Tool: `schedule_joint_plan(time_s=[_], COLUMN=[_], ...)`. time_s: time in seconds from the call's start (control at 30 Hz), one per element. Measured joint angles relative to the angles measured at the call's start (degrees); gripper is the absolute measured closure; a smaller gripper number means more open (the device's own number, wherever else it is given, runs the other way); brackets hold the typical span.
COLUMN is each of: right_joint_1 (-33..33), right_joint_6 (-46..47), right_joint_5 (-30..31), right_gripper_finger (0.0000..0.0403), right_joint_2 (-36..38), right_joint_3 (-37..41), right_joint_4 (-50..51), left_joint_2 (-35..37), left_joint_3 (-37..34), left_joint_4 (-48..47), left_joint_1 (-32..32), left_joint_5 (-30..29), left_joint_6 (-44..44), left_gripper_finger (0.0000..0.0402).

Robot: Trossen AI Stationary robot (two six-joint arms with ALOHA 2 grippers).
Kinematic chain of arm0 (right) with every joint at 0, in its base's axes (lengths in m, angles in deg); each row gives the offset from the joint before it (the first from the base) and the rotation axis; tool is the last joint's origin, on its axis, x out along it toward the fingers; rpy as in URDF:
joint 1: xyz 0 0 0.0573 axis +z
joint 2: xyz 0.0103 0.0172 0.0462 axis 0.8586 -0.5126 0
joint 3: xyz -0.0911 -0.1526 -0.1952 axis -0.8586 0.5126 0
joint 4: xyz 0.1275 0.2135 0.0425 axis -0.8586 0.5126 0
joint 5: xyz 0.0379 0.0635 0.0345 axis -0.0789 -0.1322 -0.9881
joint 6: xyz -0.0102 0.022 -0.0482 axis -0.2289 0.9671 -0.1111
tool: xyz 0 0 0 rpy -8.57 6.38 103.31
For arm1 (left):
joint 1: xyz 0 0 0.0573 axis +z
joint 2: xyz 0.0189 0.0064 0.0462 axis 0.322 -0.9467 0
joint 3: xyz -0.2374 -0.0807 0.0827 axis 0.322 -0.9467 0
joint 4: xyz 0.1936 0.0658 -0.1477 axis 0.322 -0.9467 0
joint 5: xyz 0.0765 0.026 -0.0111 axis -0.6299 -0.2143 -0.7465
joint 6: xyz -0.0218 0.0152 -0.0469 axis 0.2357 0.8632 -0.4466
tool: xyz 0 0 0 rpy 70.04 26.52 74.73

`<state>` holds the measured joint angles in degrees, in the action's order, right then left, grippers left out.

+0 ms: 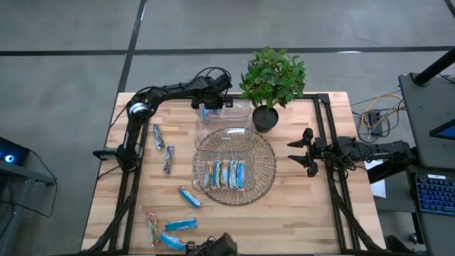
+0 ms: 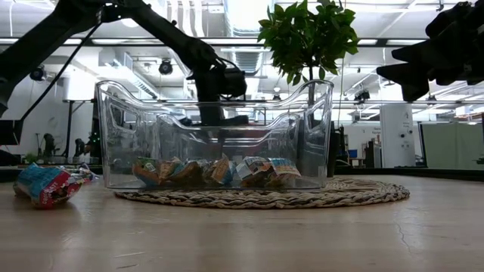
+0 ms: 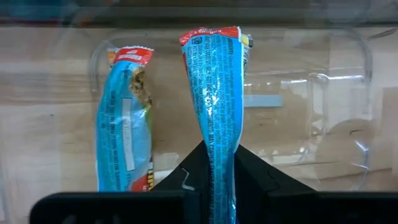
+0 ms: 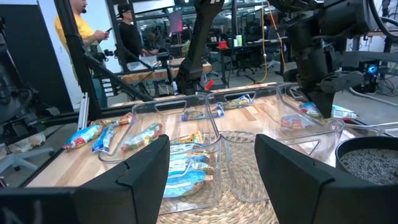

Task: Pick and place Granola Bars by type
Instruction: Put the red granola bar into the top transparent bin

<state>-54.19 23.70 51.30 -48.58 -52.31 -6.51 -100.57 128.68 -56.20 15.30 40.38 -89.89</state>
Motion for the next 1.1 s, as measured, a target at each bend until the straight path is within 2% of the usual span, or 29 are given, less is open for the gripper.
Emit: schedule_joint_plan(time_s=[0.27, 0.53, 0.67, 0.9, 1.1], right_joint_1=[0.00, -0.01, 0.00, 0.00, -0.02], right_joint_6=[0.00, 0.00, 0.00, 0.00, 0.00], right_joint_5=[0.00, 0.00, 0.00, 0.00, 0.00], right_gripper_finger=[0.0179, 0.0179, 0.0179, 0.0179, 0.0179], right_joint_2=[-0.01, -0.01, -0.01, -0.01, 0.01], right_joint_3=[-0.02, -0.01, -0.01, 0.00, -0.02], right_joint_4=[0.00, 0.00, 0.00, 0.00, 0.00], left_joint_2=[0.00, 0.00, 0.00, 1.41, 3.76], left_joint_3=[-0.03, -0.05, 0.80, 6.32, 14.75], left_joint_4=[-1.04, -1.53, -1.60, -2.36, -11.32], left_joint_1=[0.09, 0.20, 0.20, -0.06, -0.96], left_joint_5=[-0.83, -0.05, 0.00, -1.21, -1.64], left_joint_6=[-0.36, -0.17, 0.96, 3.91, 8.65], left_gripper_finger=[0.0362, 0.0282, 0.0261, 0.0259, 0.0259])
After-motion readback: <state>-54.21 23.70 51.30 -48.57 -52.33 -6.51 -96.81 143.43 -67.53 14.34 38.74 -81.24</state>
